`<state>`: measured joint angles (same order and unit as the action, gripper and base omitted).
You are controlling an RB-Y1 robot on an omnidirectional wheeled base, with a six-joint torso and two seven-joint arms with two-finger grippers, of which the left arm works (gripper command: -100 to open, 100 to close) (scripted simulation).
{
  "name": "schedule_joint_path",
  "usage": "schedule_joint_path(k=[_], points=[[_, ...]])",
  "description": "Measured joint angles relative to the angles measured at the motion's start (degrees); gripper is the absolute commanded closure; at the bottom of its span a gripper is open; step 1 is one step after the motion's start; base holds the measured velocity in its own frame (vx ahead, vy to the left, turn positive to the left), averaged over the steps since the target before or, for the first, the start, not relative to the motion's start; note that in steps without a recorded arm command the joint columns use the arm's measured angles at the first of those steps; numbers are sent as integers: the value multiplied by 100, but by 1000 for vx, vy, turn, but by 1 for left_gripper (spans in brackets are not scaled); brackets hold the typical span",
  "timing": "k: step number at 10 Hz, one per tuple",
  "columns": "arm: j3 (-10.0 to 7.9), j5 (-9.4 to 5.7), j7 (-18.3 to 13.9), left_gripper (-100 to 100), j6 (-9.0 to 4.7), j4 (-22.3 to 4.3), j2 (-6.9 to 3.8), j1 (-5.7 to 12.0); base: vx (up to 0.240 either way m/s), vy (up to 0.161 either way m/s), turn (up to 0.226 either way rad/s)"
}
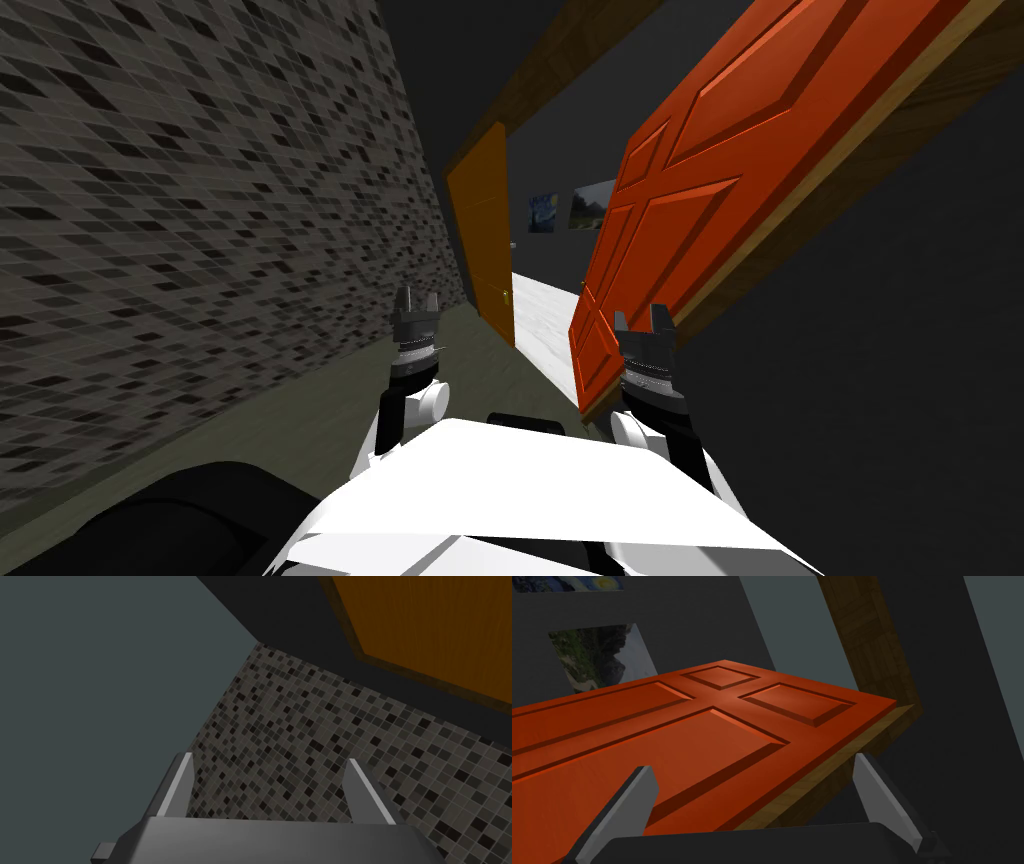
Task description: Push the door open
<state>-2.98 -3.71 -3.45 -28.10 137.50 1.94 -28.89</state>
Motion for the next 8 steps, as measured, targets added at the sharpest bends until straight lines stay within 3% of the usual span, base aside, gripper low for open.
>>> schedule_joint_path(k=[1, 4, 8], points=[[12, 12, 20, -100, -64, -104, -33, 51, 81, 118, -154], [-4, 17, 41, -100, -56, -547, -113, 234, 80, 117, -124], [21, 43, 85, -100, -155, -1148, -205, 435, 63, 101, -125]])
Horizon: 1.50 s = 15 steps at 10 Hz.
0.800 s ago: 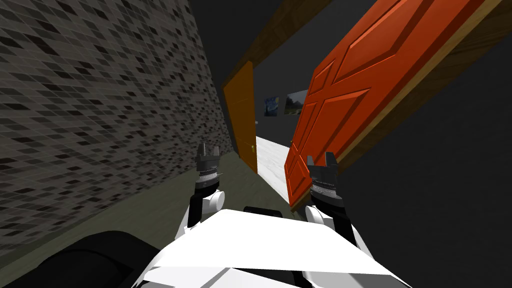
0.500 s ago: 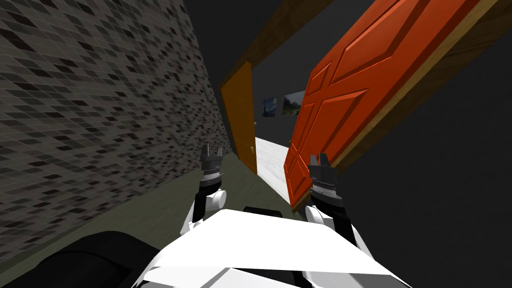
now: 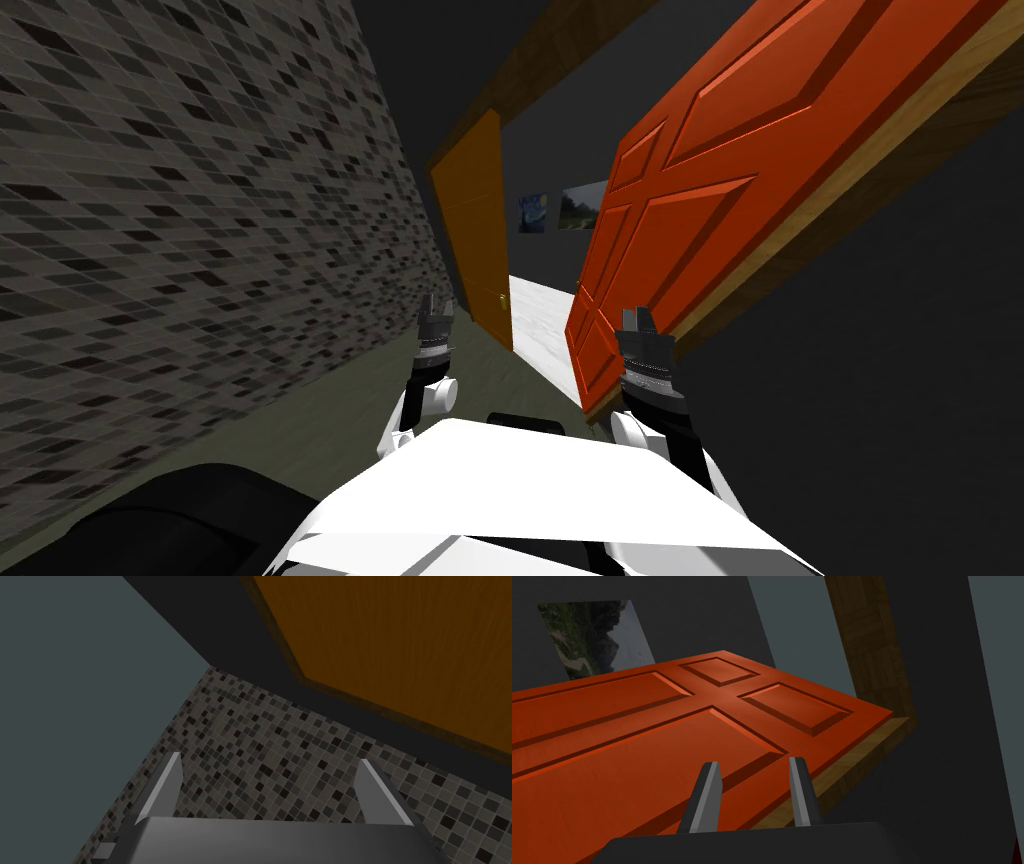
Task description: Push the door open
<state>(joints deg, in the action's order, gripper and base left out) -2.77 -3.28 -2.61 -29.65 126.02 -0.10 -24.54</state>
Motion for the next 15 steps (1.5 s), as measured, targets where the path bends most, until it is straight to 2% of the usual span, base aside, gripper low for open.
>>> schedule_joint_path(k=[3, 5, 6, 8, 13, 15], points=[[2, 4, 17, -100, -111, -412, -70, 102, 50, 76, -83], [4, 21, 48, -100, -147, -765, -88, 265, 70, 86, -167], [14, 23, 55, -100, -197, -920, -113, 276, 65, 115, -138], [-37, 7, 48, -100, -212, -1251, -192, 457, 59, 93, -117], [12, 50, 120, -100, -350, -1966, -197, 673, 37, 67, -107], [-27, 35, 108, -100, -425, -2325, -255, 801, 39, 100, -153]])
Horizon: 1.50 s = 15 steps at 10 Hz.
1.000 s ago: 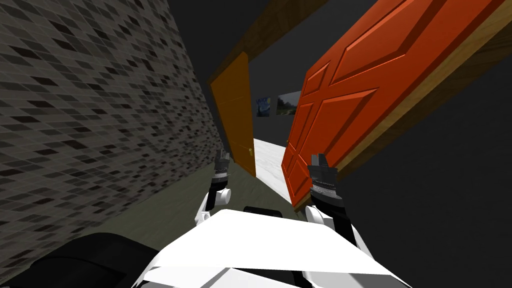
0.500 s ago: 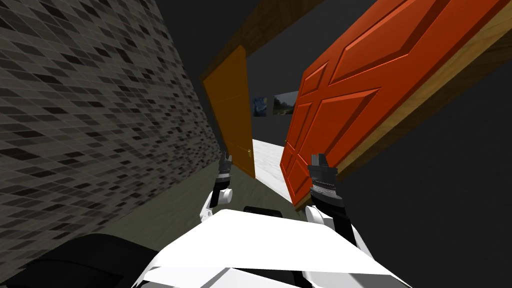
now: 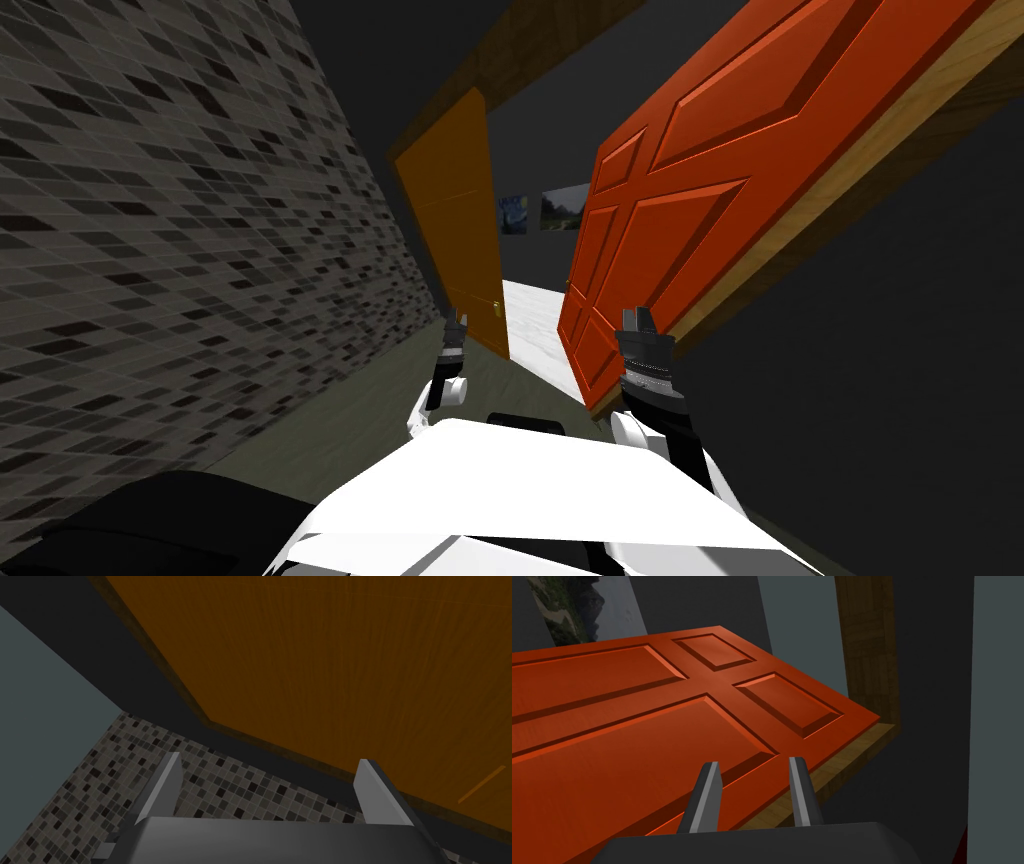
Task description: Push the door open
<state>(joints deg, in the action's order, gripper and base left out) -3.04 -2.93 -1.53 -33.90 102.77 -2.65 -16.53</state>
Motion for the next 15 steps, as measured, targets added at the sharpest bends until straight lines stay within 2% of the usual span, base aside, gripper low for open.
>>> schedule_joint_path(k=[4, 6, 8, 13, 15], points=[[10, 26, 57, -100, -82, -677, -8, 267, 48, 91, -131], [18, 38, 83, -100, -168, -1072, -20, 401, 49, 84, -136], [28, 47, 95, -100, -211, -1358, -19, 461, 20, 99, -148], [26, 66, 148, -100, -335, -2151, -13, 767, 23, 81, -108], [30, 74, 165, -100, -344, -2375, -2, 839, 26, 67, -96]])
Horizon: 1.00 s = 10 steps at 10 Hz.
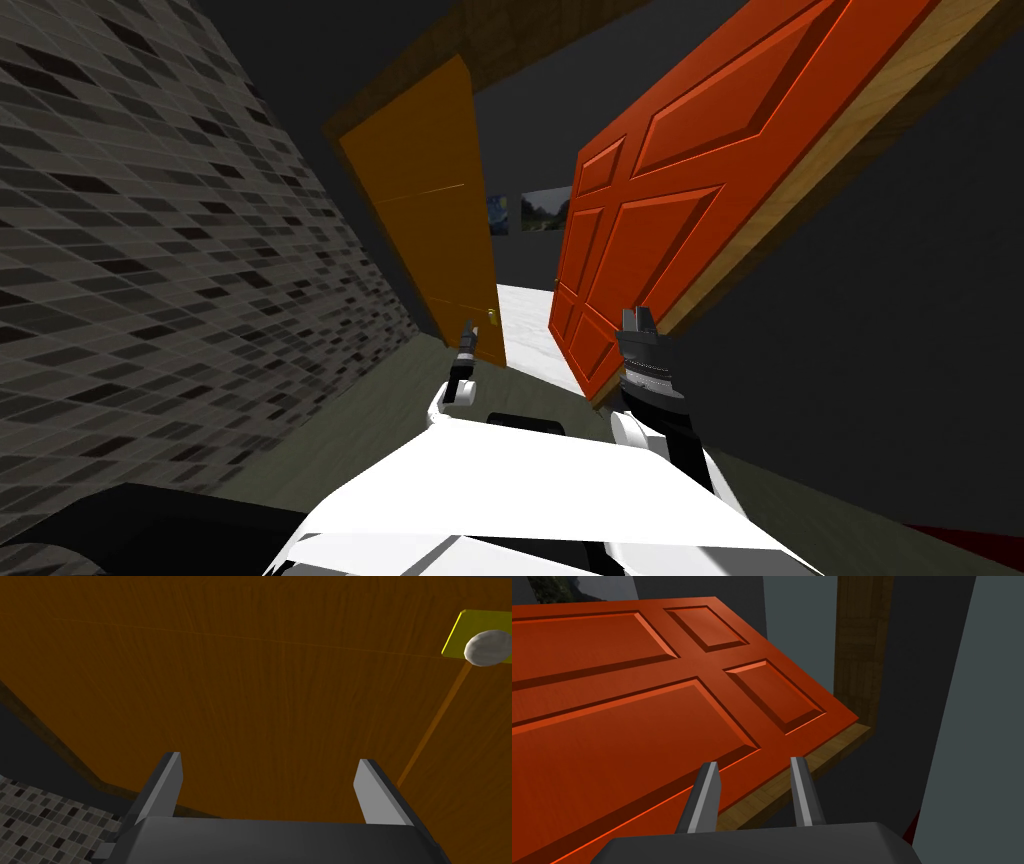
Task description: Push the door open
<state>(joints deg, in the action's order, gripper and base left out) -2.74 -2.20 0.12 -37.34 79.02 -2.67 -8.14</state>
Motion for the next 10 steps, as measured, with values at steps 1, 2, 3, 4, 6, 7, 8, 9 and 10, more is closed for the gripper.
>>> schedule_joint_path(k=[1, 2, 3, 4, 6, 7, 8, 9, 10], points=[[1, 2, 0, -100, -33, -140, -2, 37, 27, 62, -61], [4, 6, 7, -100, -47, -220, 7, 63, 14, 66, -109], [1, 11, 26, -100, -56, -363, 22, 139, 15, 61, -68], [0, 12, 31, -100, -84, -481, 21, 176, 27, 66, -122], [0, 24, 66, -100, -180, -882, 61, 323, 34, 125, -180], [7, 33, 85, -100, -206, -1048, 83, 375, 40, 128, -171], [15, 36, 78, -100, -185, -1123, 72, 397, 15, 85, -34], [14, 36, 70, -100, -203, -1261, 65, 433, 2, 68, -88], [13, 37, 65, -100, -239, -1394, 61, 475, 1, 63, -56]])
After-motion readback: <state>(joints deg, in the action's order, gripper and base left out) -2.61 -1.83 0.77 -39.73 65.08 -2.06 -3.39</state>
